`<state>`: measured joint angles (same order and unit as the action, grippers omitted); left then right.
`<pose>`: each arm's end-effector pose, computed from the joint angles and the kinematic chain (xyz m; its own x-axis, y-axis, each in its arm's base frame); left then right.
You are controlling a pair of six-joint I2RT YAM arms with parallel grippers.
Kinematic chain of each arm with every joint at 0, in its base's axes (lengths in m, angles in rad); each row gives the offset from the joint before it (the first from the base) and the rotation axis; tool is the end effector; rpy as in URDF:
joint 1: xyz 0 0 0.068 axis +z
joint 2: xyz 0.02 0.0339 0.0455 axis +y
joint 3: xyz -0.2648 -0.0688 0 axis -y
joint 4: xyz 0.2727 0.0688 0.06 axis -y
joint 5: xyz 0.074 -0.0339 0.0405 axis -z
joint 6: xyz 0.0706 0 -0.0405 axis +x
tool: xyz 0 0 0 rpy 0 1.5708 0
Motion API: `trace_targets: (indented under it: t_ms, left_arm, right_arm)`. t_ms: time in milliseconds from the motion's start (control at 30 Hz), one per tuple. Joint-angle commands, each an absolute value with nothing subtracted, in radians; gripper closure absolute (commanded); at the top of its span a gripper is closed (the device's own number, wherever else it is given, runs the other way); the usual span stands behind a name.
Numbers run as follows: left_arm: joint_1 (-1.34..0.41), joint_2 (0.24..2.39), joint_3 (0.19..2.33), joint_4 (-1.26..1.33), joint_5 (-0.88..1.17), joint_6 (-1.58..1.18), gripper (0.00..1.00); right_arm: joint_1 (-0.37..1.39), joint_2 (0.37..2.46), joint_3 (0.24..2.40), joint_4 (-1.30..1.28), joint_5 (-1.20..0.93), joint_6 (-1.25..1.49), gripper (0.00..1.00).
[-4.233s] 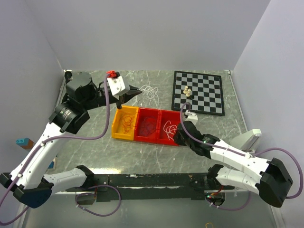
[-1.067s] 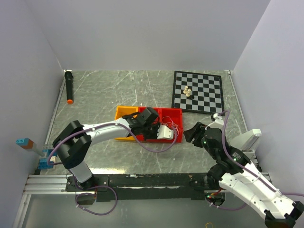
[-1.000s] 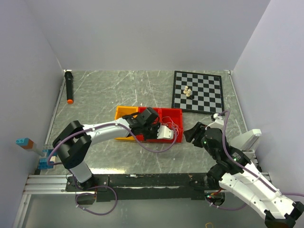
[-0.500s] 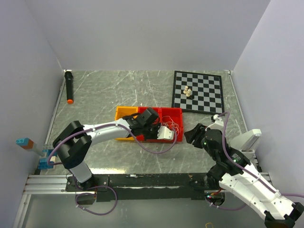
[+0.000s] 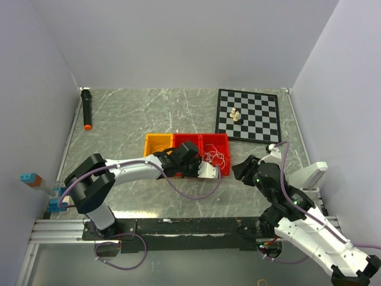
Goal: Untangle the cables
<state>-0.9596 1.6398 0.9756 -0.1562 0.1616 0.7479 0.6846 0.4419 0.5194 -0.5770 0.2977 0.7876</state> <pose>0.2133 -0.3242 0.1517 0.2848 0.7632 -0.5800 0.9242 -0.0580 0.3775 0.1464 0.0928 0.2399 -0.5489 0.4265 -0.7189 -0.0229 0.8521 0.5230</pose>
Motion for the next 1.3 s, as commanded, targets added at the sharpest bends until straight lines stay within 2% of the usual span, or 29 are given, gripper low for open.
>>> trace_targets:
  t_ms: [0, 400, 567, 667, 800, 1067, 1267]
  left_arm:
    - [-0.969, 1.591, 0.989, -0.092, 0.069, 0.723, 0.99]
    - [-0.979, 1.555, 1.239, -0.288, 0.109, 0.555, 0.99]
    - [-0.951, 1.552, 1.264, -0.328, 0.087, 0.514, 0.97]
    - [-0.849, 1.555, 1.350, -0.431, 0.165, 0.392, 0.86]
    - [-0.680, 1.545, 1.391, -0.566, 0.256, 0.331, 0.79]
    - [-0.439, 1.565, 1.319, -0.741, 0.353, 0.327, 0.75]
    - [-0.338, 1.548, 1.229, -0.713, 0.354, 0.382, 0.74]
  right_arm:
    - [0.681, 0.425, 0.523, -0.561, 0.304, 0.785, 0.45]
    - [0.681, 0.420, 0.514, -0.549, 0.299, 0.787, 0.47]
    - [0.681, 0.451, 0.485, -0.450, 0.198, 0.706, 0.24]
    - [0.681, 0.523, 0.454, -0.333, 0.106, 0.648, 0.18]
    - [0.687, 0.671, 0.425, -0.136, 0.008, 0.551, 0.21]
    - [0.730, 1.029, 0.529, 0.058, -0.101, 0.342, 0.23]
    - [0.752, 1.120, 0.572, 0.104, -0.089, 0.240, 0.21]
